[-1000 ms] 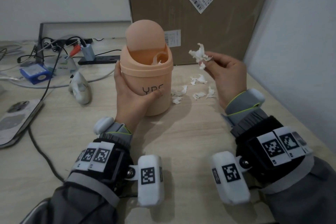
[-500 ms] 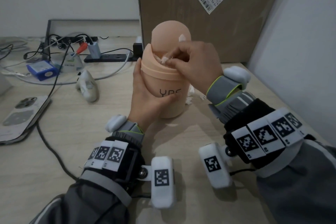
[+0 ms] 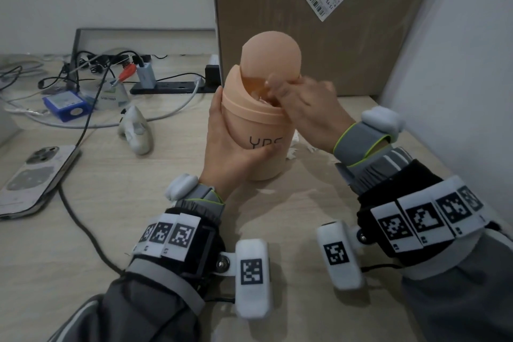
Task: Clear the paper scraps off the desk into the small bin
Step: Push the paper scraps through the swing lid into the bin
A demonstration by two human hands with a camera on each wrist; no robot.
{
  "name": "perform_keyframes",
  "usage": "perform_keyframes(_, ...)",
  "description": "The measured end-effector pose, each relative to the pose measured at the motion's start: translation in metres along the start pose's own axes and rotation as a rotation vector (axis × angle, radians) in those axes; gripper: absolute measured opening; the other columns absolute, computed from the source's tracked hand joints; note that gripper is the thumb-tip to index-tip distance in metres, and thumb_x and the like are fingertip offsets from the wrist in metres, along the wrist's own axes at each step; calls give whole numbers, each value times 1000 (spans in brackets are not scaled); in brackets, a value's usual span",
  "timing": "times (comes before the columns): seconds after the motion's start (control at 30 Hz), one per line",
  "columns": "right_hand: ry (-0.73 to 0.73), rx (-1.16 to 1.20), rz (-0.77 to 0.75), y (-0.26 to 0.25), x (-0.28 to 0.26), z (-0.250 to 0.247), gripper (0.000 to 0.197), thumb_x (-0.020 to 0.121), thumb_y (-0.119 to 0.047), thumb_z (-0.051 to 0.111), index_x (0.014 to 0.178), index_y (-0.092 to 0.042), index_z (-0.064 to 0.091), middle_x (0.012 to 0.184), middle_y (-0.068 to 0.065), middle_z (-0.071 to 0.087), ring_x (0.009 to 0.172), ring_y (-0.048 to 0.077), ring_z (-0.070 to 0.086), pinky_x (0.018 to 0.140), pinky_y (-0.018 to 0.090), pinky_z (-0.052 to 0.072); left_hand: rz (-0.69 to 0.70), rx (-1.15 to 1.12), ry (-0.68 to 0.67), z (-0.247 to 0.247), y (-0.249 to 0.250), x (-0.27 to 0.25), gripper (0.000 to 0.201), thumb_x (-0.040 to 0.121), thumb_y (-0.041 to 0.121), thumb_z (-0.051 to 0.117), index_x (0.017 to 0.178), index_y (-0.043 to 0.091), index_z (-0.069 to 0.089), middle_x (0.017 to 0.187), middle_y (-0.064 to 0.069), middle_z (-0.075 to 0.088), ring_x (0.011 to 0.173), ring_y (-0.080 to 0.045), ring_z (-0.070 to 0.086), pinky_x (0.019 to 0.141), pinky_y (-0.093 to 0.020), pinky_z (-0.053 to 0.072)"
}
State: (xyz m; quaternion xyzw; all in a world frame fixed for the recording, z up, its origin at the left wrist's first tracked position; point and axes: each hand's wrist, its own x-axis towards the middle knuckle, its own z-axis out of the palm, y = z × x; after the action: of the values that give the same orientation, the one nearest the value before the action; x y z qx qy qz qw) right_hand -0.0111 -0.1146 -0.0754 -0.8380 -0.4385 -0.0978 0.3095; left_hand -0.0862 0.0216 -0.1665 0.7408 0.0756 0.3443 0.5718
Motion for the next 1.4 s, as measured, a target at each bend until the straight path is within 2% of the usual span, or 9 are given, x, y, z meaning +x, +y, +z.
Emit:
perform_keyframes(0.13,196,230,-44,5,-5,-2,60,93,-53,22,75,-32,75,77,-17,70,91,7,61,97,39,39,-1,8,6,0,0,0,135,51,41,91,158,30,9,157,5,34,142,-13,41,115,-46,40)
perform_keyframes(0.23,462,403,2,19,-10,-13,64,99,-39,23,71,-14,75,45,-18,59,53,-1,55,63,16,40,-3,13,23,-1,0,1,135,51,40,91,158,28,8,157,5,34,142,-12,40,116,-45,39)
perform_keyframes(0.4,632,628,298,69,-13,-23,75,100,-42,13,56,-14,66,50,-7,66,54,2,60,58,6,42,-27,-5,109,-5,-3,3,134,54,37,92,157,33,7,155,7,36,140,-11,42,115,-45,41)
perform_keyframes(0.6,346,534,699,125,-18,-13,66,99,-48,13,73,-16,65,86,7,69,65,9,55,60,23,37,-43,-25,206,-9,-6,5,134,51,40,91,157,34,9,154,8,37,138,-13,44,113,-46,43)
perform_keyframes(0.77,38,522,819,133,-25,-2,66,97,-55,16,117,-12,61,124,6,60,101,16,52,78,30,37,-53,-41,223,-11,-7,5,134,51,38,92,157,33,10,153,8,39,136,-11,46,112,-45,44)
perform_keyframes(0.93,-146,660,755,120,-29,5,71,96,-56,18,108,-5,66,113,9,66,95,11,59,75,17,41,-50,-40,217,-10,-4,3,133,51,39,90,156,32,10,152,8,40,135,-9,46,112,-43,44)
perform_keyframes(1.2,220,582,783,124,-14,-3,47,94,-35,31,76,-15,70,88,4,73,90,22,65,70,28,41,-47,-31,262,-14,-6,6,132,52,40,90,157,30,10,153,7,38,137,-11,45,113,-44,42)
perform_keyframes(1.3,41,256,699,115,6,0,43,95,-38,33,110,-12,65,124,11,62,116,29,55,92,34,41,-41,-38,281,-17,-9,7,131,52,40,90,156,30,11,153,7,38,137,-11,45,114,-44,42)
perform_keyframes(1.4,-260,82,705,107,22,5,55,101,-42,19,145,-9,29,154,8,27,141,25,28,113,36,22,-49,-42,288,-18,-11,7,133,52,41,90,157,30,9,154,7,37,138,-11,44,114,-44,42)
